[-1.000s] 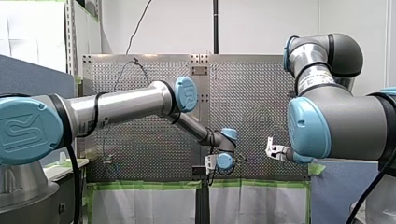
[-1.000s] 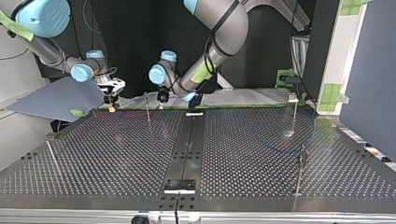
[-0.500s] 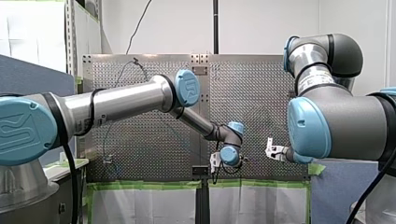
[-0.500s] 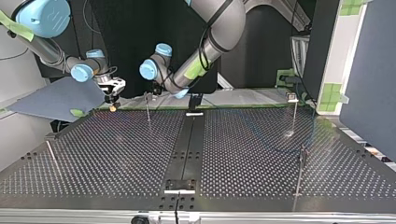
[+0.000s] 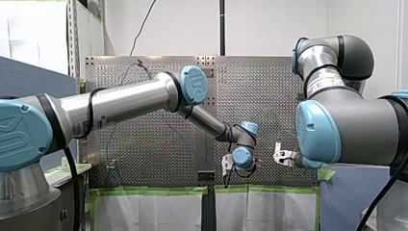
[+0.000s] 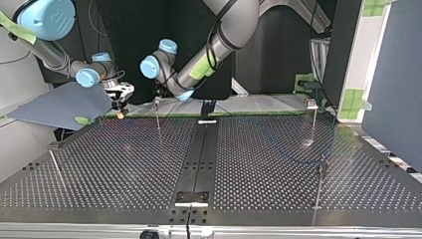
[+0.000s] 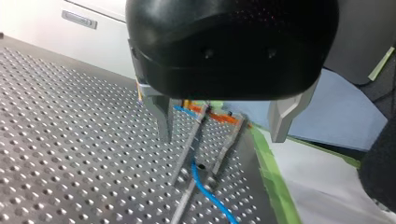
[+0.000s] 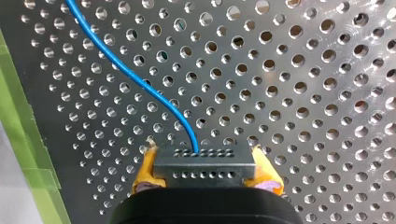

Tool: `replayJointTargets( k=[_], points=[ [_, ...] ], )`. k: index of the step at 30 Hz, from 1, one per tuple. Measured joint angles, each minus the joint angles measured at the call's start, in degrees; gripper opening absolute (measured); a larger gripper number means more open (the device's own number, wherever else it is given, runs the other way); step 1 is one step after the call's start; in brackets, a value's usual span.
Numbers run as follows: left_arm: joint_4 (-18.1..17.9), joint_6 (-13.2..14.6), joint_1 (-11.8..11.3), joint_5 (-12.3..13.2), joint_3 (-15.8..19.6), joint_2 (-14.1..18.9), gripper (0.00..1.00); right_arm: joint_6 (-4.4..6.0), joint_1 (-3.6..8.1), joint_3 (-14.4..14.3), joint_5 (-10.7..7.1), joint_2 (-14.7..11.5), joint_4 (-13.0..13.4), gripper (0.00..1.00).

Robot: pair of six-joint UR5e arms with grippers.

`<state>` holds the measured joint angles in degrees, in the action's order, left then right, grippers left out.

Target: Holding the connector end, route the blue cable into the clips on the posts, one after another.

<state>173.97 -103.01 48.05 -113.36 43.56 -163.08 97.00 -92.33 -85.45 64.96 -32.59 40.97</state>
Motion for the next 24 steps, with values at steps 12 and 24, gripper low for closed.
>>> replayJointTargets(
  k=[12,24],
  points=[
    [0.09,0.00,0.98,-0.84,0.01,0.27,1.00,0.05,-0.01,0.01,0.00,0.08,0.00,0.00],
    [0.13,-0.06,0.98,-2.13,0.08,0.26,1.00,0.12,0.04,0.00,0.01,0.13,0.00,0.00]
  ],
)
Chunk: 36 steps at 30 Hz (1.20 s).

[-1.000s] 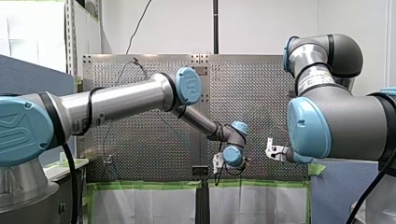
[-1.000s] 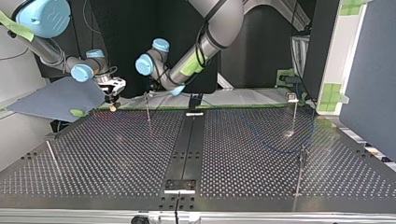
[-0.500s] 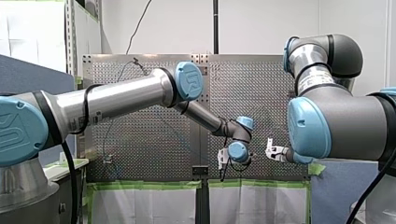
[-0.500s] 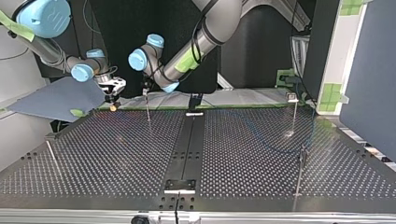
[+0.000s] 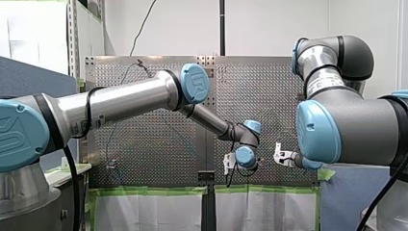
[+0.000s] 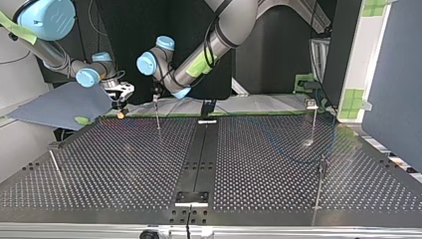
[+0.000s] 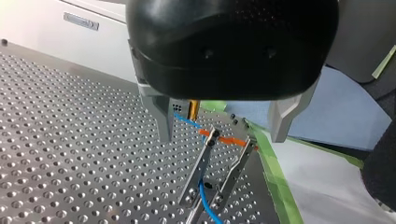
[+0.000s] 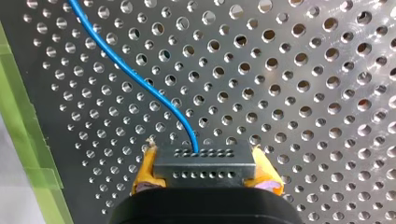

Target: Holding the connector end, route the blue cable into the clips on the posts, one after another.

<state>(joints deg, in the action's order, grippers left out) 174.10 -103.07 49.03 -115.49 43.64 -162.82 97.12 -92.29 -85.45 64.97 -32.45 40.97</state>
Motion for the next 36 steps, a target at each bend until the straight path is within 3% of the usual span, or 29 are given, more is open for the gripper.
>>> replayJointTargets(
  k=[13,25,36],
  points=[
    [-0.20,-0.20,-0.04,-0.13,0.25,-0.01,1.00,0.02,0.05,0.02,-0.01,0.14,0.00,0.00],
    [-1.65,-0.19,-0.45,-0.20,3.27,0.16,1.00,0.02,0.04,0.02,-0.01,0.29,0.00,0.00],
    [-5.63,0.14,1.61,-0.42,7.81,5.23,1.00,0.02,0.07,0.01,-0.01,0.31,0.00,0.00]
  ],
)
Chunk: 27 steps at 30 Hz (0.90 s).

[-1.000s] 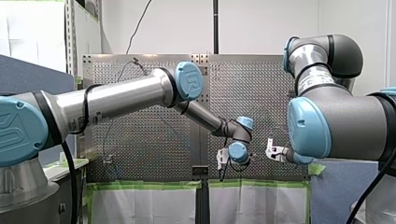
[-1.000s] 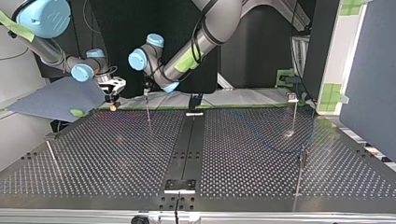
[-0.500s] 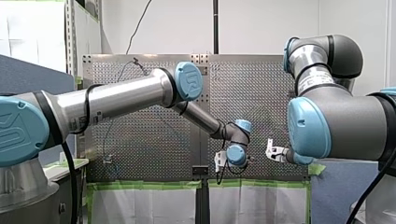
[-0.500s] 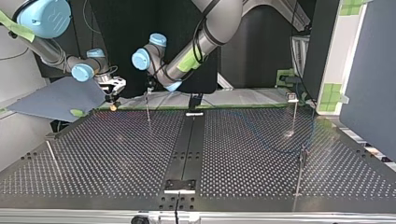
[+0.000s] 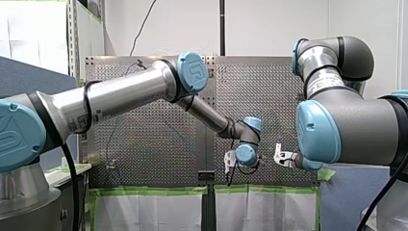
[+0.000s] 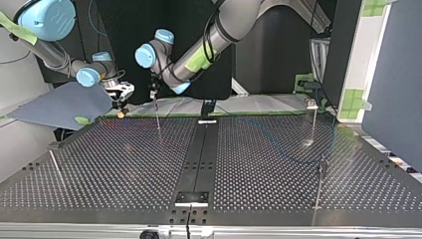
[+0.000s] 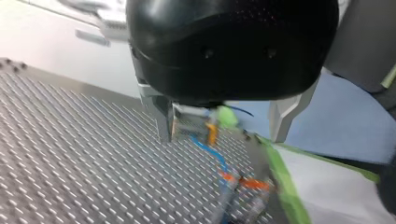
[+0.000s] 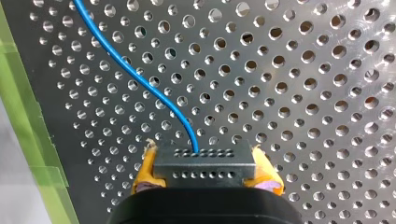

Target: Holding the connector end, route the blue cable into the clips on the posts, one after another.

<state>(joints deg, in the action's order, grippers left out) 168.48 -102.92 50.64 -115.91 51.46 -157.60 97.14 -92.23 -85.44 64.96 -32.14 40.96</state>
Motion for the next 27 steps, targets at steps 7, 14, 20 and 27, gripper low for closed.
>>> replayJointTargets(
  k=[7,14,20,27],
  points=[
    [-3.75,-0.80,0.25,-0.74,3.76,3.77,1.00,0.00,0.04,0.01,0.00,0.00,0.00,0.00],
    [-3.25,0.17,0.07,-0.76,8.09,8.10,1.00,0.22,0.08,0.00,0.06,0.07,0.00,0.00],
    [-0.24,0.22,0.01,-0.81,11.34,11.35,1.00,0.53,0.21,0.00,-0.25,0.14,0.02,0.00],
    [3.04,-2.43,-0.70,-0.87,15.20,15.20,1.00,1.06,0.39,0.00,-0.53,0.17,0.24,0.00]
  ],
)
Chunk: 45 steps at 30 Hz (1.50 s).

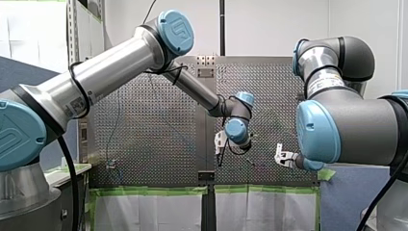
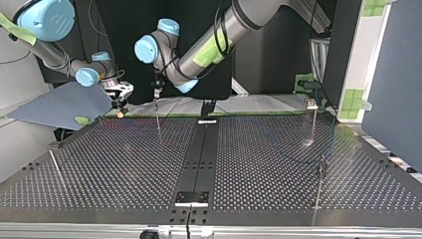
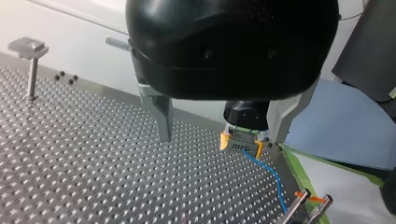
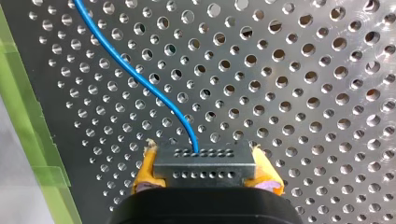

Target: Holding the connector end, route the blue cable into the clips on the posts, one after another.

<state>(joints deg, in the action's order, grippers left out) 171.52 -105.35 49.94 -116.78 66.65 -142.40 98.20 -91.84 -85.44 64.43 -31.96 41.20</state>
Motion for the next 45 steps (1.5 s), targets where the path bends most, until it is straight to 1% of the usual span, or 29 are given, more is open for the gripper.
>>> replayJointTargets(
  k=[2,5,9,11,18,21,23,26,30,36,41,45],
  points=[
    [-0.16,-0.88,-0.40,-0.03,1.08,1.09,1.00,0.05,0.01,-0.01,-0.11,0.05,0.01,0.00],
    [-1.31,-2.48,-1.35,-0.02,2.86,2.87,1.00,0.07,0.02,-0.01,-0.22,0.08,0.02,0.00],
    [-3.46,-4.80,-3.40,0.15,5.24,5.25,1.00,0.04,0.01,0.00,-0.25,0.10,0.02,0.00],
    [-4.54,-5.87,-4.43,0.67,6.32,6.32,1.00,0.01,-0.02,0.00,-0.25,0.10,0.06,0.00],
    [-8.51,-9.85,-8.40,3.98,10.30,10.31,1.00,0.04,-0.24,0.03,-0.27,0.15,0.15,0.00],
    [-10.15,-11.47,-10.03,4.61,11.93,11.94,1.00,0.07,-0.28,0.00,-0.35,0.15,0.14,0.00],
    [-11.01,-11.95,-10.92,4.74,12.84,12.83,1.00,0.07,-0.30,0.00,-0.39,0.16,0.13,0.00],
    [-12.45,-11.67,-12.36,4.77,14.27,14.27,1.00,0.05,-0.31,0.00,-0.40,0.17,0.13,0.00],
    [-14.41,-10.15,-13.79,4.12,16.23,16.23,1.00,0.05,-0.32,-0.02,-0.42,0.18,0.14,0.00],
    [-17.50,-7.69,-13.92,2.47,19.29,19.30,1.00,0.07,-0.32,0.02,-0.41,0.18,0.19,0.00],
    [-20.10,-7.01,-13.80,2.19,21.93,21.93,1.00,0.08,-0.32,0.01,-0.41,0.21,0.20,0.00],
    [-22.25,-5.49,-13.73,2.13,24.06,24.05,1.00,0.05,-0.32,0.00,-0.43,0.24,0.20,0.00]
  ],
)
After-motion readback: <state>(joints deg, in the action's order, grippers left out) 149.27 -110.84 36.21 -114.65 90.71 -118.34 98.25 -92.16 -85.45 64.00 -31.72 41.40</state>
